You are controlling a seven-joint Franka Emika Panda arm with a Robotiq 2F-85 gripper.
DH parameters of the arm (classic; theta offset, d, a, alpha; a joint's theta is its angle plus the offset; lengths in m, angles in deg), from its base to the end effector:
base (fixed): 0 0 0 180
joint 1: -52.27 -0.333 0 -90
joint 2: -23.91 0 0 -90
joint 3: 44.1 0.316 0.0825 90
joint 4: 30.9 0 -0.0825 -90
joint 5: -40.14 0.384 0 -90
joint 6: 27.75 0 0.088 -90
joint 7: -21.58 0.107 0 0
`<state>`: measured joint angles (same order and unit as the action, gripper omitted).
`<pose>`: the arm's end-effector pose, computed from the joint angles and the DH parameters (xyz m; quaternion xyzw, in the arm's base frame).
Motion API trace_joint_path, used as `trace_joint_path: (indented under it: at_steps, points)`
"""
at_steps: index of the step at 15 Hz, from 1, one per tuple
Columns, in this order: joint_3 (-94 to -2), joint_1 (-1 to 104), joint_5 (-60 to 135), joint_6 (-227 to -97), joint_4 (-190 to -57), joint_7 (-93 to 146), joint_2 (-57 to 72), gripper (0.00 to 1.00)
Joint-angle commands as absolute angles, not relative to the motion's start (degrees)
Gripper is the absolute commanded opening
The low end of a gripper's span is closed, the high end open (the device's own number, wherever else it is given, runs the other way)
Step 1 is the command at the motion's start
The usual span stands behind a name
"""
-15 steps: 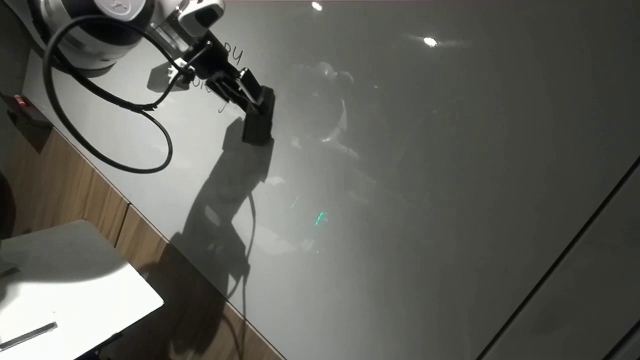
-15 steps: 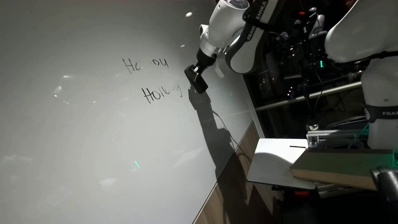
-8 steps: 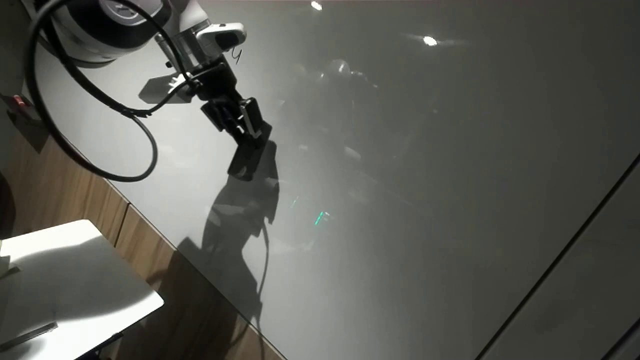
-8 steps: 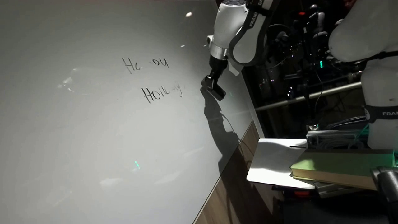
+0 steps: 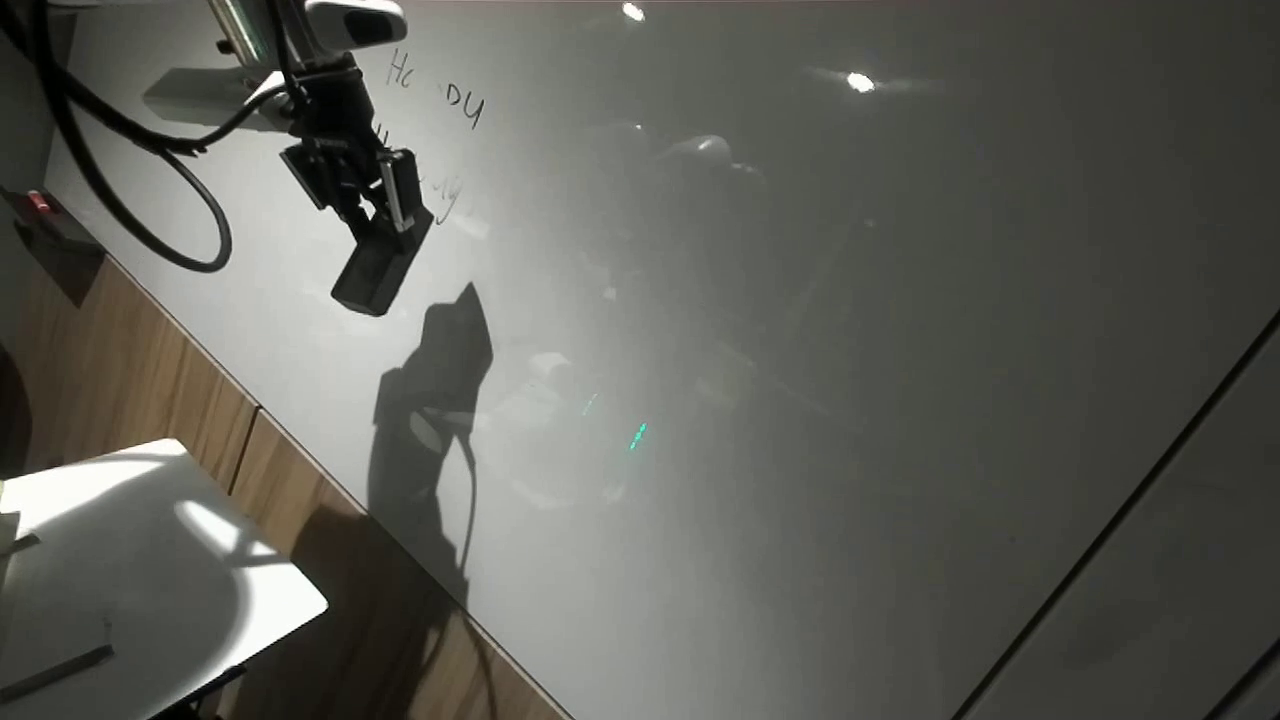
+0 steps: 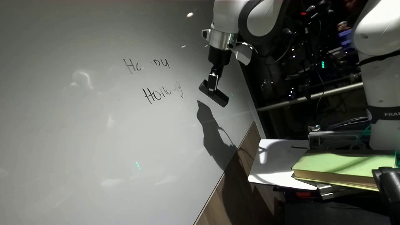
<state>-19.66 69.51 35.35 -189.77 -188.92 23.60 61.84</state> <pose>0.3859 0.0566 0.4679 0.9294 0.0797 0.3349 0.1329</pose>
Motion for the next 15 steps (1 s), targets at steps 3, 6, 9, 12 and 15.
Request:
trace_joint_path:
  at_steps: [3,6,9,12,15]
  points:
    - [-27.33,61.01,32.85,-191.43,-188.75,25.2,61.5,0.3]
    - [-27.37,58.32,33.63,-193.46,-188.8,27.06,61.42,0.3]
    - [-26.86,57.37,33.33,-195.78,-188.74,28.67,63.93,0.3]
    - [-25.97,59.66,32.37,-200.94,-188.64,28.86,64.8,0.3]
    - [-24.04,64.03,31.8,-207.73,-188.47,28.77,62.58,0.3]
